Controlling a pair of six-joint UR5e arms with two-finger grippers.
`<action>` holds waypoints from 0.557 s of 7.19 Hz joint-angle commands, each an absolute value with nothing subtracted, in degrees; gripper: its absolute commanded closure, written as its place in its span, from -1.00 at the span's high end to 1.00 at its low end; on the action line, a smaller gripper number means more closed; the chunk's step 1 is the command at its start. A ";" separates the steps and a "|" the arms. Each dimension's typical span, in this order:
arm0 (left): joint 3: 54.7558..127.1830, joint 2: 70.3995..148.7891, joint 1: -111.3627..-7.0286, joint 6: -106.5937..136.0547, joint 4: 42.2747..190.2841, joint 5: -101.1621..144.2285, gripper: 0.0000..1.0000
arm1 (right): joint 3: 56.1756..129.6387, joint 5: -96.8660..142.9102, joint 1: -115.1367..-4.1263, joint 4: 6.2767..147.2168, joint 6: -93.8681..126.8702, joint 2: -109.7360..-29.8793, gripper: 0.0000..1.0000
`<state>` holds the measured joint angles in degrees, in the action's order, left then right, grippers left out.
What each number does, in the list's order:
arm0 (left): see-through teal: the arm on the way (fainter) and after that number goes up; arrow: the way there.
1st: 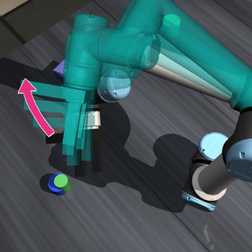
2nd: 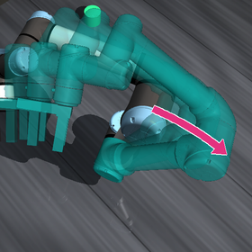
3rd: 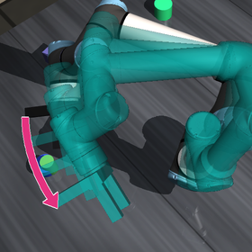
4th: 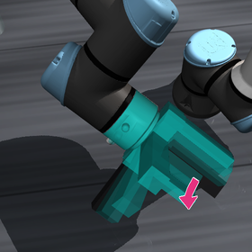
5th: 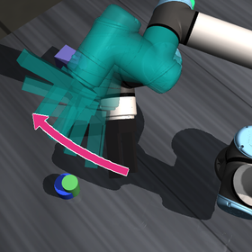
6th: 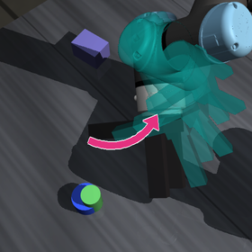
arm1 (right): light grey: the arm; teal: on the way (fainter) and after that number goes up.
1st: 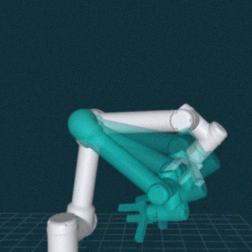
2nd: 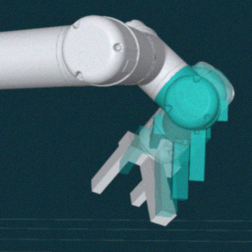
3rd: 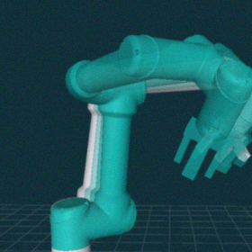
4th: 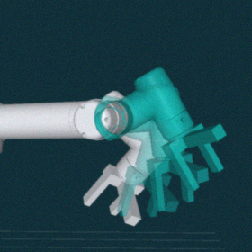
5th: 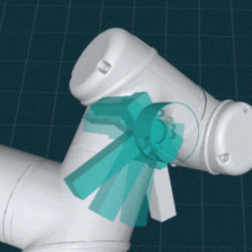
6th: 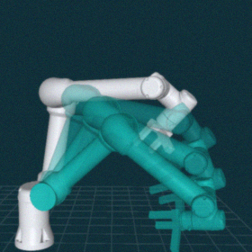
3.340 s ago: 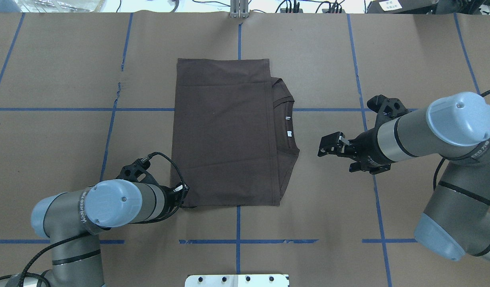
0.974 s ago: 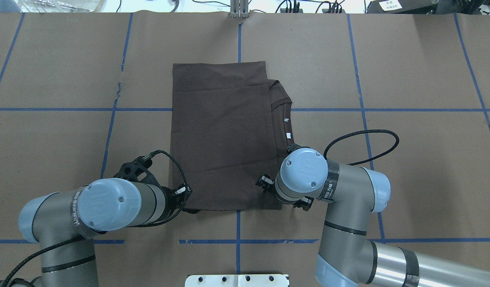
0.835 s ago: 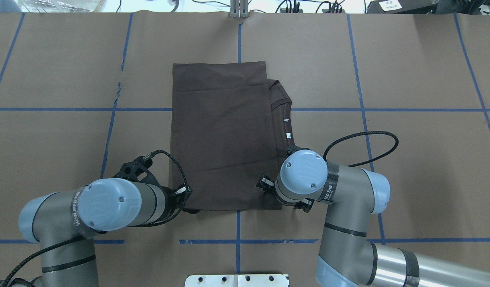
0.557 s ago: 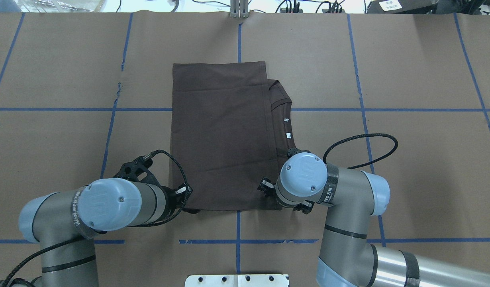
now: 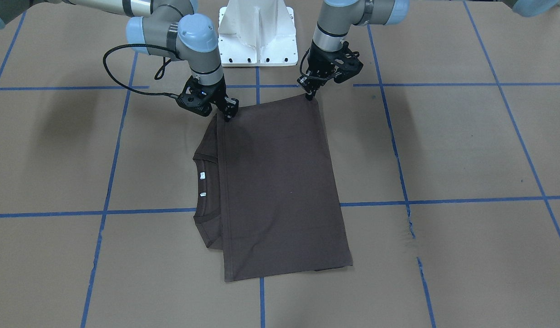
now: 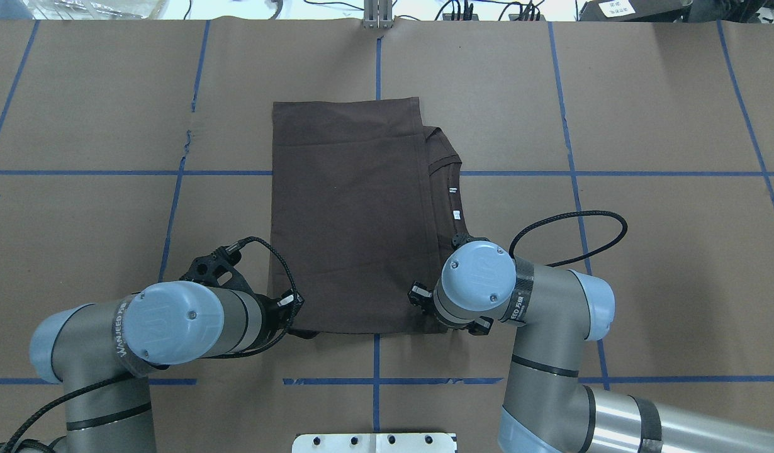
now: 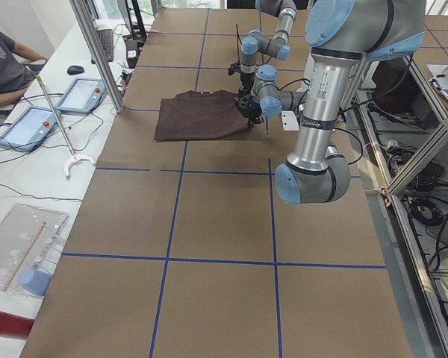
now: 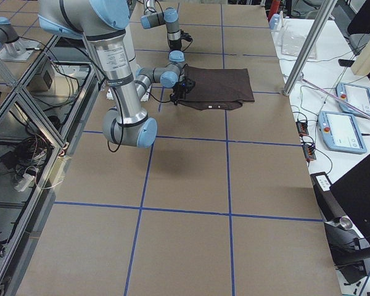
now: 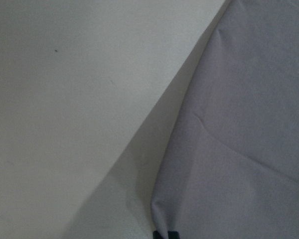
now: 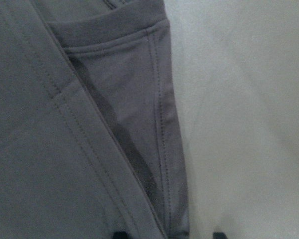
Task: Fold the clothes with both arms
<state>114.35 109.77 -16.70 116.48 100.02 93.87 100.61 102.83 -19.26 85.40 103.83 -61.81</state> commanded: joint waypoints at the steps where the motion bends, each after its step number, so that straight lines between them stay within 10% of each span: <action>1: 114.35 109.78 -16.70 116.54 100.02 93.87 -1.00 | 100.63 102.83 -19.25 85.43 103.80 -61.70 -1.00; 4: 114.26 109.78 -16.70 116.46 100.02 93.87 -1.00 | 100.63 102.83 -19.25 85.43 103.71 -61.44 -1.00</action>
<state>114.27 109.78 -16.70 116.49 100.02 93.85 100.53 102.84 -19.23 85.44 103.78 -61.53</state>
